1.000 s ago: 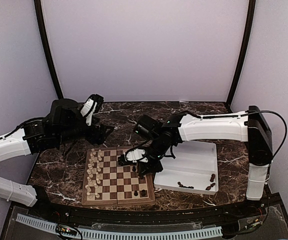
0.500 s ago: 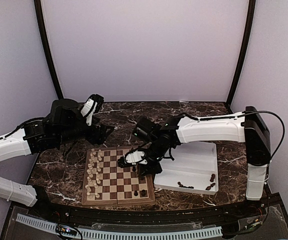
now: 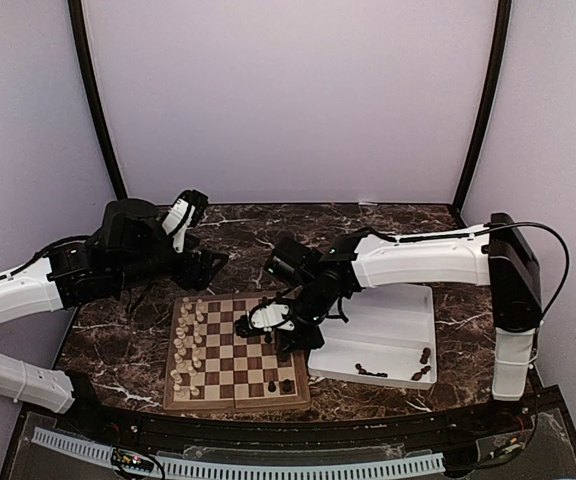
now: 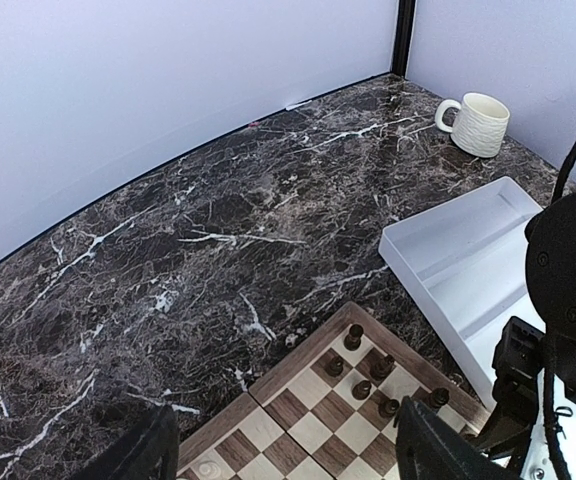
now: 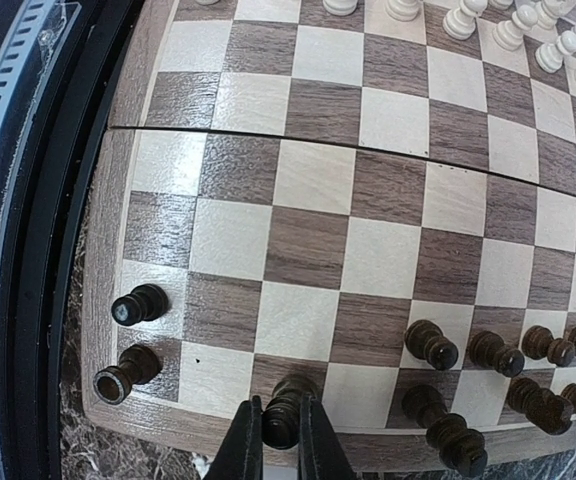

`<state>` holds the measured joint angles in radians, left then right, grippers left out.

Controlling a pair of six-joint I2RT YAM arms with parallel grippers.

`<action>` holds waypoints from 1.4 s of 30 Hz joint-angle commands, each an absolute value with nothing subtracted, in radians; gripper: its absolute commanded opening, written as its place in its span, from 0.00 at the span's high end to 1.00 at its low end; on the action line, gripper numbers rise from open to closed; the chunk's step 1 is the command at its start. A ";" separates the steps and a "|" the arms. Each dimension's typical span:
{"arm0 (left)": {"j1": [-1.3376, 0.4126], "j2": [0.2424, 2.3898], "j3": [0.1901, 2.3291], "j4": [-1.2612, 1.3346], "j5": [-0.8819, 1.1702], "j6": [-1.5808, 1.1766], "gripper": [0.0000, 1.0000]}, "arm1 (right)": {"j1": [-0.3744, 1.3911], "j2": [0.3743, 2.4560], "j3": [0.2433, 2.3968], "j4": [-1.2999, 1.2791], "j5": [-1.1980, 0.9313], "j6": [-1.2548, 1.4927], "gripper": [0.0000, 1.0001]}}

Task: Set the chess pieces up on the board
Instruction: Place the bishop on f8.

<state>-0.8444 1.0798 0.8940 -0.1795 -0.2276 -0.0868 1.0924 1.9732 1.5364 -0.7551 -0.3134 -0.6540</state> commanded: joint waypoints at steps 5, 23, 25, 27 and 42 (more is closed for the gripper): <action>-0.841 1.081 0.883 -0.158 -0.227 -0.090 0.23 | 1.104 1.982 1.525 -0.743 -0.312 -0.659 0.90; -0.841 1.088 0.881 -0.160 -0.215 -0.090 0.23 | 1.106 1.988 1.531 -0.775 -0.339 -0.686 0.74; -0.840 1.089 0.880 -0.161 -0.213 -0.090 0.23 | 1.105 1.989 1.531 -0.775 -0.338 -0.686 0.74; -0.839 1.089 0.879 -0.161 -0.213 -0.090 0.23 | 1.106 1.989 1.532 -0.775 -0.335 -0.684 0.74; -0.841 1.097 0.888 -0.158 -0.204 -0.082 0.23 | 1.106 1.995 1.545 -0.790 -0.327 -0.690 0.88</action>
